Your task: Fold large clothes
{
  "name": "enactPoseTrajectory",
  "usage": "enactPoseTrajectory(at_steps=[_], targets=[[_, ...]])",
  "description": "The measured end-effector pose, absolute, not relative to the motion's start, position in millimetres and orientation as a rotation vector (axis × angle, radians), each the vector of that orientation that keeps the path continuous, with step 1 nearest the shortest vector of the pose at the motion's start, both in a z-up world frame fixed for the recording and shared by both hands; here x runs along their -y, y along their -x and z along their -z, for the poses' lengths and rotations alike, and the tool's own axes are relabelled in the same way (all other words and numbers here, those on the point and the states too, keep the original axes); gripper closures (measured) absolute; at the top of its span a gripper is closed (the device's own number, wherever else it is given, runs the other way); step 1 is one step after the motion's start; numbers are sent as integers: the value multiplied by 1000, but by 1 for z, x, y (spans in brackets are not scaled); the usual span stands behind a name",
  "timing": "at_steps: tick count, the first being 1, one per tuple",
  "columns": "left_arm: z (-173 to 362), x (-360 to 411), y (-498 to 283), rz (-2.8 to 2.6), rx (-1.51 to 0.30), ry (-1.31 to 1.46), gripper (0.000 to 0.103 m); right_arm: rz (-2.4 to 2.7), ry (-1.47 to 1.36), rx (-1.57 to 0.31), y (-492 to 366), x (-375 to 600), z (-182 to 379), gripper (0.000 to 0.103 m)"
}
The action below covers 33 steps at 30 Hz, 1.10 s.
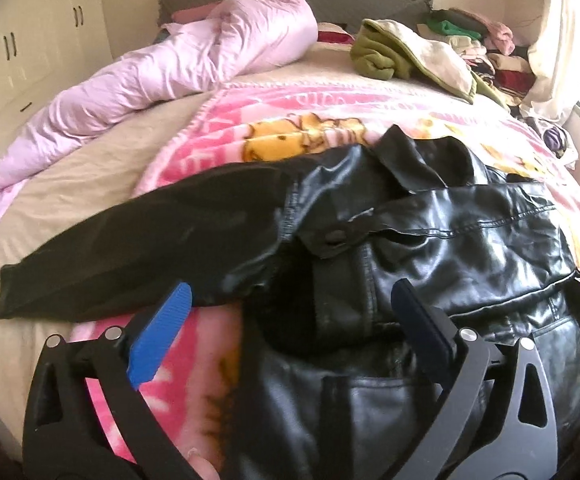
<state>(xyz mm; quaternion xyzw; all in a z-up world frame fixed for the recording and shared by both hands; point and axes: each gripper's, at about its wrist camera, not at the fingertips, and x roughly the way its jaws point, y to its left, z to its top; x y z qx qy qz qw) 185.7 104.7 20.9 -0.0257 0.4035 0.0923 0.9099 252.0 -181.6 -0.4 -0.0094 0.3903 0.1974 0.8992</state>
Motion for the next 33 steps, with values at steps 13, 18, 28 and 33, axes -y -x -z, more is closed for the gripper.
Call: enactPoseTrajectory(at_steps=[13, 18, 28, 33], targets=[[-33, -141, -162, -265, -792, 64, 9, -499, 53, -737, -242, 118, -34, 7], [-33, -160, -155, -305, -790, 81, 9, -527, 70, -727, -241, 93, -38, 7], [-30, -200, -145, -357, -786, 163, 9, -585, 125, -709, -240, 34, -42, 7], [-28, -225, -139, -401, -784, 214, 9, -617, 157, -698, -239, 6, -44, 7]])
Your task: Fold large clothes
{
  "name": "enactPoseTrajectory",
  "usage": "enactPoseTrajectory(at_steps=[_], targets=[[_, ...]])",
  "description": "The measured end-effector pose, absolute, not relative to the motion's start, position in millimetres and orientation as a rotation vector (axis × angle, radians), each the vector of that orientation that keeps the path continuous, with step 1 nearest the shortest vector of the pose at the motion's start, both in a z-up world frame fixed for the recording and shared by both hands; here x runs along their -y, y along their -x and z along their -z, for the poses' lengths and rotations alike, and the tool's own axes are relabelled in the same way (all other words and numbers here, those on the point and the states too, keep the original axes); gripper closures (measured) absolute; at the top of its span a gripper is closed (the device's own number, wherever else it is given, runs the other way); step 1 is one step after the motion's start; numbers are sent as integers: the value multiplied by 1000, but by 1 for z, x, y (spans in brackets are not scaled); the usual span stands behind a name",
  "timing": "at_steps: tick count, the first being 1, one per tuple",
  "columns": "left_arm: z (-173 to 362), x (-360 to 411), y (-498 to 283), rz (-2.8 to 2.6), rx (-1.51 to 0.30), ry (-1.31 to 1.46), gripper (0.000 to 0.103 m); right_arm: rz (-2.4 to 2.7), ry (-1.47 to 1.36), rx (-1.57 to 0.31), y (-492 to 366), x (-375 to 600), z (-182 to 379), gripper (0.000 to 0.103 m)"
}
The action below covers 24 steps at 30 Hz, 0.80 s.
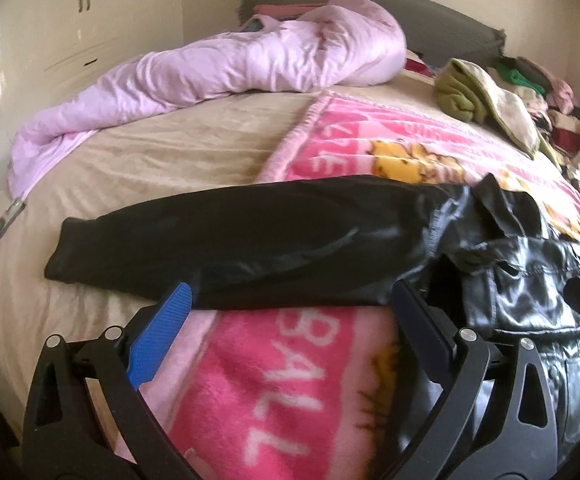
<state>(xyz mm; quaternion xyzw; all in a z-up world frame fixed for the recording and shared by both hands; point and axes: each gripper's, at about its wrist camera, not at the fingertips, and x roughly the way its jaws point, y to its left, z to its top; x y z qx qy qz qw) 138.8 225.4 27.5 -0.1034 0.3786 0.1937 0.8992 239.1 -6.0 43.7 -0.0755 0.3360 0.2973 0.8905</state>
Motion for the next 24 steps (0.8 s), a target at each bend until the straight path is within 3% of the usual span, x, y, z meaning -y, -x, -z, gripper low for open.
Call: enactPoseTrajectory(at_steps=[24], targets=[[15, -355, -98, -649, -794, 541, 9, -758, 196, -720, -235, -83, -24, 7]])
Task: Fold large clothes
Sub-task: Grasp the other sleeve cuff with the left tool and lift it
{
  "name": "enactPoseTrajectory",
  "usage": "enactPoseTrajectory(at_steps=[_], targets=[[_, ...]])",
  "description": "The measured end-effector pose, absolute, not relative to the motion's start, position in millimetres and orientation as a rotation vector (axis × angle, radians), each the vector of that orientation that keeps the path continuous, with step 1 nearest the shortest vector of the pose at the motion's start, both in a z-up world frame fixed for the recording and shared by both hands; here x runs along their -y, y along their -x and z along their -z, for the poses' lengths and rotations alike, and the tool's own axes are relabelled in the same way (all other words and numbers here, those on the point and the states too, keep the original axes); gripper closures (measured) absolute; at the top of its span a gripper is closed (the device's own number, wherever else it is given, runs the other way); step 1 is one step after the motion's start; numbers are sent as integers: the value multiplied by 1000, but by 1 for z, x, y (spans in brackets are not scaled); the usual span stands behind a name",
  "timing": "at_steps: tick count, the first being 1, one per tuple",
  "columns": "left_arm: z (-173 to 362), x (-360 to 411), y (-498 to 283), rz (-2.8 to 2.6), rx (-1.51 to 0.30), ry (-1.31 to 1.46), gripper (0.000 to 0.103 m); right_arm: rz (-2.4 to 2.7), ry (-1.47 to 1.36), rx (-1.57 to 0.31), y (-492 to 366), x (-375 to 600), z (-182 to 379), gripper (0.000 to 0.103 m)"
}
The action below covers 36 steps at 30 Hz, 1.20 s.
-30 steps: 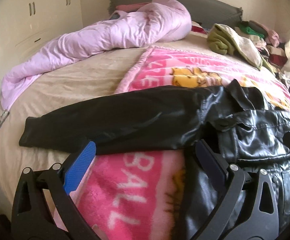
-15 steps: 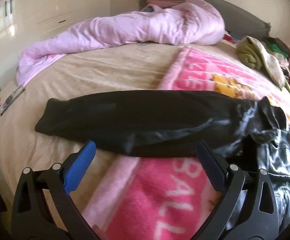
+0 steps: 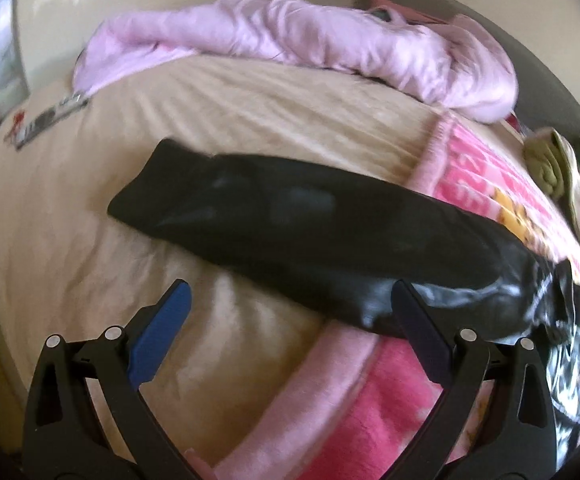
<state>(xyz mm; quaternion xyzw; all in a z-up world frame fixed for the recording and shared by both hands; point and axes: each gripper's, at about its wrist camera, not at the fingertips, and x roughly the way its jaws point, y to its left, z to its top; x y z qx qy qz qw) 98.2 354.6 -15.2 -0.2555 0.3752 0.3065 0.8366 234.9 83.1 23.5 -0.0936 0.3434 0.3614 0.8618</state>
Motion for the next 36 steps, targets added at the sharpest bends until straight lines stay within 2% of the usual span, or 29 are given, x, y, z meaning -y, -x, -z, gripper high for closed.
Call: enactPoseTrajectory(at_steps=[11, 13, 14, 15, 18, 21, 27, 36], targets=[[55, -415, -85, -646, -701, 821, 10, -720, 115, -781, -245, -63, -8, 7], [60, -420, -84, -643, -667, 851, 13, -705, 98, -796, -248, -55, -5, 7], [60, -423, -82, -650, -649, 861, 28, -696, 90, -801, -249, -51, -5, 7], [60, -425, -81, -654, -641, 865, 48, -687, 82, -805, -250, -46, -4, 7], [58, -429, -79, -649, -618, 874, 79, -661, 60, -813, -252, -32, -1, 7], [48, -428, -80, -599, -585, 858, 99, -635, 44, -823, -252, -18, 1, 7], [-9, -401, -77, -535, -472, 744, 103, -582, -1, -832, -250, 17, 2, 7], [-94, -340, -71, -405, -312, 637, 103, -507, -60, -834, -239, 81, -5, 7]])
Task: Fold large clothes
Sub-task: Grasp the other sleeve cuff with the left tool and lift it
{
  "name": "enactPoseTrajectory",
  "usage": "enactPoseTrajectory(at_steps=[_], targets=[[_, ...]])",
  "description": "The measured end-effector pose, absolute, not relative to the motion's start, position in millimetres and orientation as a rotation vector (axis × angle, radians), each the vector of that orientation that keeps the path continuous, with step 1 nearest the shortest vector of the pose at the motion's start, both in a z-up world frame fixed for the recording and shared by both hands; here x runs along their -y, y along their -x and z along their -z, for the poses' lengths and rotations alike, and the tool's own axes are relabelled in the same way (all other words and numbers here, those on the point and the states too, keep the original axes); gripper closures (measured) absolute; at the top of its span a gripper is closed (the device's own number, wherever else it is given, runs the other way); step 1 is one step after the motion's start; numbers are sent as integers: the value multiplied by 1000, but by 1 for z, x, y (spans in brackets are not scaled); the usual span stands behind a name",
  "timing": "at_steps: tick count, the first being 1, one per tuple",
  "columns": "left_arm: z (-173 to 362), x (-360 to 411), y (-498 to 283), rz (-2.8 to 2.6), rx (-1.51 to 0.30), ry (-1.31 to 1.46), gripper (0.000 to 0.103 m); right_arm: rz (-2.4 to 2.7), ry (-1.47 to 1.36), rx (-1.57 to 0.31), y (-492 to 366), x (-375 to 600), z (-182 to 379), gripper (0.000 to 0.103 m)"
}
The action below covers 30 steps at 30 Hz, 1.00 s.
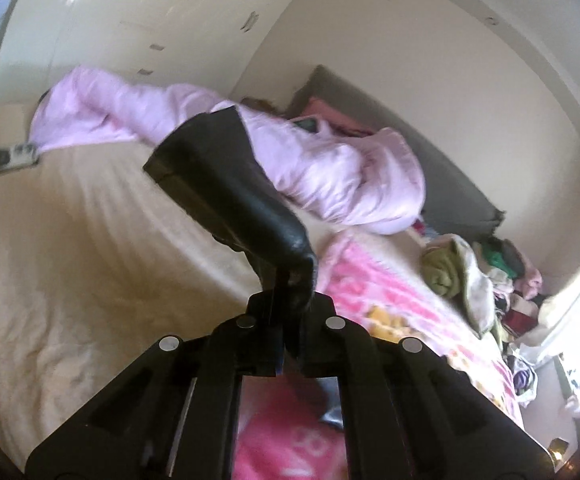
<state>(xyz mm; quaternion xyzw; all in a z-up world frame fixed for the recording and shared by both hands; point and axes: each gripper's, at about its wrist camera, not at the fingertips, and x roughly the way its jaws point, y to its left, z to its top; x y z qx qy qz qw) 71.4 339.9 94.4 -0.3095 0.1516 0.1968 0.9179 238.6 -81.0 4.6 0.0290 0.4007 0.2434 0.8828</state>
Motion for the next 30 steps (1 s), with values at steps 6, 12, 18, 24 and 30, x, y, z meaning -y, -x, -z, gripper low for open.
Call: enactPoseTrajectory(at_steps=[6, 12, 18, 24, 30], targets=[[-135, -301, -81, -347, -257, 590, 103, -460, -102, -808, -234, 113, -13, 7], [-157, -256, -99, -276, -257, 533, 103, -450, -144, -783, -225, 137, -20, 7], [-168, -207, -120, -191, -273, 470, 103, -411, -179, -764, -221, 163, -24, 7], [-166, -165, -137, -119, -300, 423, 103, -365, -224, -749, -220, 193, -25, 7], [-157, -123, -158, -40, -353, 370, 103, -338, -301, -743, -220, 224, -23, 7]])
